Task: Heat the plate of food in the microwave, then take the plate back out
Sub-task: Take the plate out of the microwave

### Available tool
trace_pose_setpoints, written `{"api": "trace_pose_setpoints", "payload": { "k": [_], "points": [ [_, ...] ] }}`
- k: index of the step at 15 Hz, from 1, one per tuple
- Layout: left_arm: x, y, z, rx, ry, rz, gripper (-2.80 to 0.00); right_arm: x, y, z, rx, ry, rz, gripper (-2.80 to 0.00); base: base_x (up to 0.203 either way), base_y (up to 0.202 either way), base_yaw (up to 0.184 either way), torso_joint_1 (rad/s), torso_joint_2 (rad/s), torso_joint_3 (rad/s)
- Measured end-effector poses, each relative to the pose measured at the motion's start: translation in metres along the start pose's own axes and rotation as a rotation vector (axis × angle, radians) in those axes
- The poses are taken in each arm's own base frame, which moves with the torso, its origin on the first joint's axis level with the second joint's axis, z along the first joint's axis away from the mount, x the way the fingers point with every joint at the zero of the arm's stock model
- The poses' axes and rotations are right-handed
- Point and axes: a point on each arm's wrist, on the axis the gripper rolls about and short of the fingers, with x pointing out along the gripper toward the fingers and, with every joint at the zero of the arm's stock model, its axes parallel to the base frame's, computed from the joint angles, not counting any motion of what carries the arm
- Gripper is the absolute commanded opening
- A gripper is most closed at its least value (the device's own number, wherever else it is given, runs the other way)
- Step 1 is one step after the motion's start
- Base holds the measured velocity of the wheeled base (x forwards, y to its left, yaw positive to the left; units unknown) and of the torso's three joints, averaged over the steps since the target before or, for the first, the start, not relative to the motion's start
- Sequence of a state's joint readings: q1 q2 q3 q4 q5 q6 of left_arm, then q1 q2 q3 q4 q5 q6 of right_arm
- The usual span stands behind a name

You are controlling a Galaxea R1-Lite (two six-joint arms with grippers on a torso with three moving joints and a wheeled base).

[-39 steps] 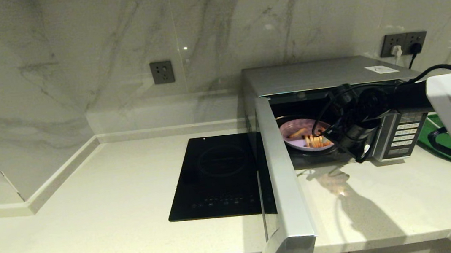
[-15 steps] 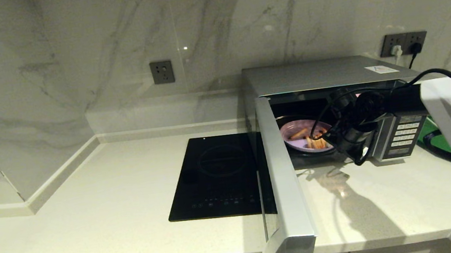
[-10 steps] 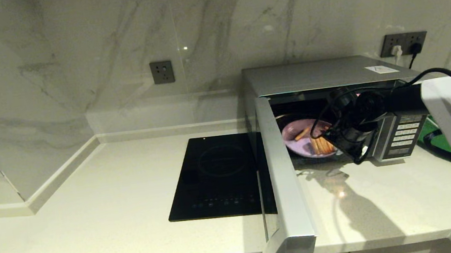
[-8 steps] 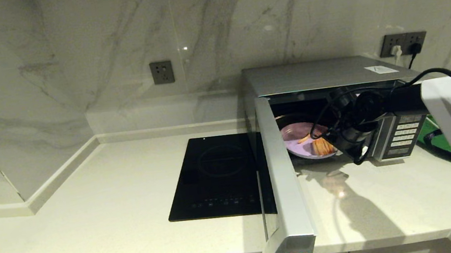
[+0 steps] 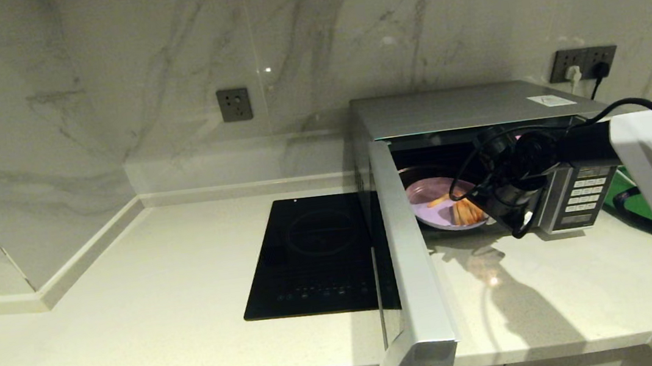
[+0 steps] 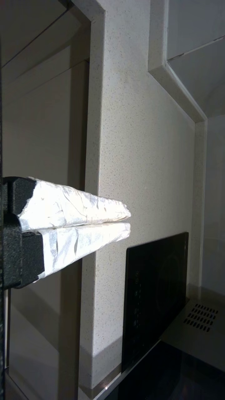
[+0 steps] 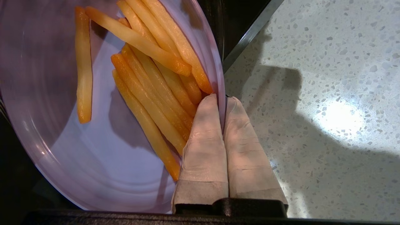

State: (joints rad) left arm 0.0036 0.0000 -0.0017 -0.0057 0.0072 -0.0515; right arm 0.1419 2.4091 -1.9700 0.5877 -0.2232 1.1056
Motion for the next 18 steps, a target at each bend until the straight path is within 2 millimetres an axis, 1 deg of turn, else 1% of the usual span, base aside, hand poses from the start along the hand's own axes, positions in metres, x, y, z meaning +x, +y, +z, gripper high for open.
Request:
{"api": "trace_pose_setpoints", "payload": {
  "k": [8, 12, 15, 18],
  "points": [
    [0.0, 0.0, 0.0, 0.0, 0.0, 0.0, -2.8, -0.013, 0.009, 0.01, 0.059, -0.038, 0.096, -2.8, 0.0, 0.0, 0.0, 0.0, 0.0, 0.0],
    [0.0, 0.0, 0.0, 0.0, 0.0, 0.0, -2.8, -0.016, 0.008, 0.014, 0.069, -0.043, 0.1, -2.8, 0.0, 0.0, 0.0, 0.0, 0.0, 0.0],
    [0.0, 0.0, 0.0, 0.0, 0.0, 0.001, -2.8, -0.023, -0.001, 0.022, 0.086, -0.042, 0.069, -2.8, 0.0, 0.0, 0.0, 0.0, 0.0, 0.0],
    [0.0, 0.0, 0.0, 0.0, 0.0, 0.001, -2.8, -0.03, -0.022, 0.022, 0.111, -0.015, 0.007, -2.8, 0.0, 0.0, 0.0, 0.0, 0.0, 0.0]
  ]
}}
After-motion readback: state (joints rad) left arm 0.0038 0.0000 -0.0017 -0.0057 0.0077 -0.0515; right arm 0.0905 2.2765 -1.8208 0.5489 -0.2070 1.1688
